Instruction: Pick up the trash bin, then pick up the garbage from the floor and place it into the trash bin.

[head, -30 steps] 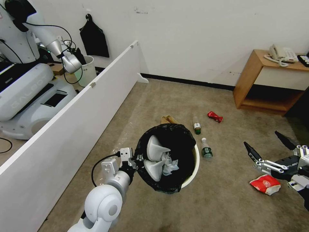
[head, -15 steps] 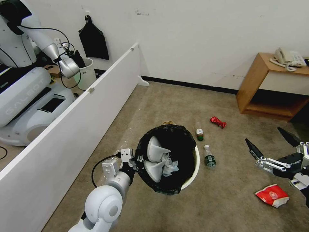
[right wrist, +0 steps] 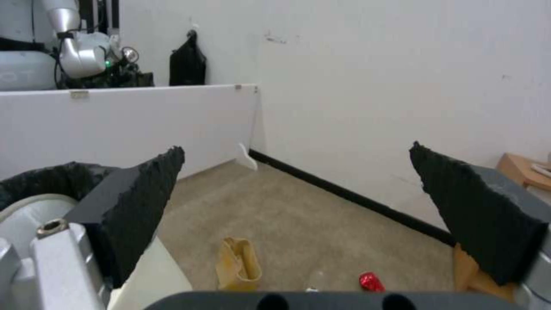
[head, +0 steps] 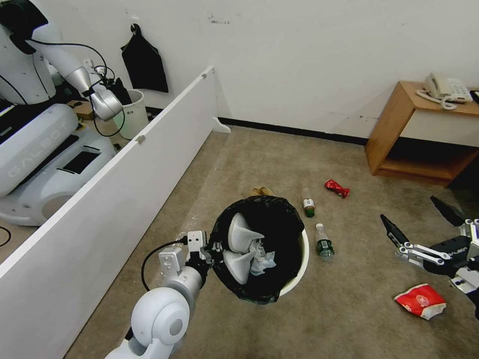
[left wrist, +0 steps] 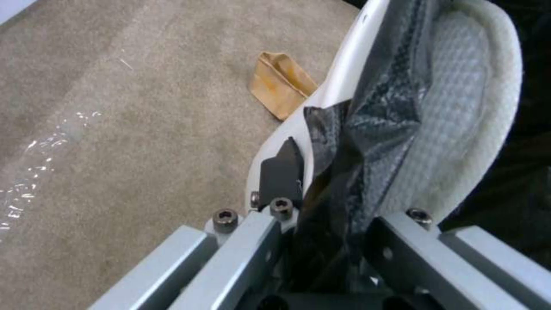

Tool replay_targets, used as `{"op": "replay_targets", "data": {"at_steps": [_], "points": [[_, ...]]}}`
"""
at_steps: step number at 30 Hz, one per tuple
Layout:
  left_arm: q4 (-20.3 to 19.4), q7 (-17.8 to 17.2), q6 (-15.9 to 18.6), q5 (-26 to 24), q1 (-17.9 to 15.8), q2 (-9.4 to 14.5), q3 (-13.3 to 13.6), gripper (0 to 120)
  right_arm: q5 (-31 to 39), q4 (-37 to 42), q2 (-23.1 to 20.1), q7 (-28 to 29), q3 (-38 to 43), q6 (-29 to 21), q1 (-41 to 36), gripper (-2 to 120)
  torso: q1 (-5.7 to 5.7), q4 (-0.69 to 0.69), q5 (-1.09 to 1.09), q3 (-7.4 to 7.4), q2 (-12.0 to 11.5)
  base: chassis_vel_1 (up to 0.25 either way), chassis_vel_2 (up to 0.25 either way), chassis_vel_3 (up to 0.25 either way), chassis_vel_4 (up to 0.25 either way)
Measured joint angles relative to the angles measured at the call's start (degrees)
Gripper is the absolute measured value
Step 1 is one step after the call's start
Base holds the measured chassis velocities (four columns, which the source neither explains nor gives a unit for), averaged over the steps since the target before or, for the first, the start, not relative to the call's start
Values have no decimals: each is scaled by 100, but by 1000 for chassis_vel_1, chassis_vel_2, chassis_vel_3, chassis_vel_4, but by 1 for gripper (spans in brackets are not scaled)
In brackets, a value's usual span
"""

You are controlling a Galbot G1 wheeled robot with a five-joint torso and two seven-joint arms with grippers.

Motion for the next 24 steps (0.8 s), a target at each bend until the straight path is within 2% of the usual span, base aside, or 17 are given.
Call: {"op": "replay_targets", "data": {"at_steps": [8, 19, 22, 24], "points": [[1, 8, 1, 25, 0, -63, 16, 1, -2, 0, 4, -35, -3, 51, 6, 100, 0, 0, 1, 31, 18, -7, -4, -4, -3], [42, 6, -29, 9, -34, -62, 25, 1, -15, -3, 10, -49, 9, 129, 13, 100, 12, -2, 1, 103, 105, -66, -67, -68, -58], [65, 0, -40, -3, -49, -69, 27, 1, 27, -156, -101, 79, -119, 142, 14, 100, 6, -4, 1, 124, 121, -26, -22, -48, -27], [71, -3, -49, -3, -57, -71, 17, 1, 127, -286, -250, 266, -256, 106, 13, 100, 5, 1, 1, 127, 122, 0, 0, 0, 0]]}}
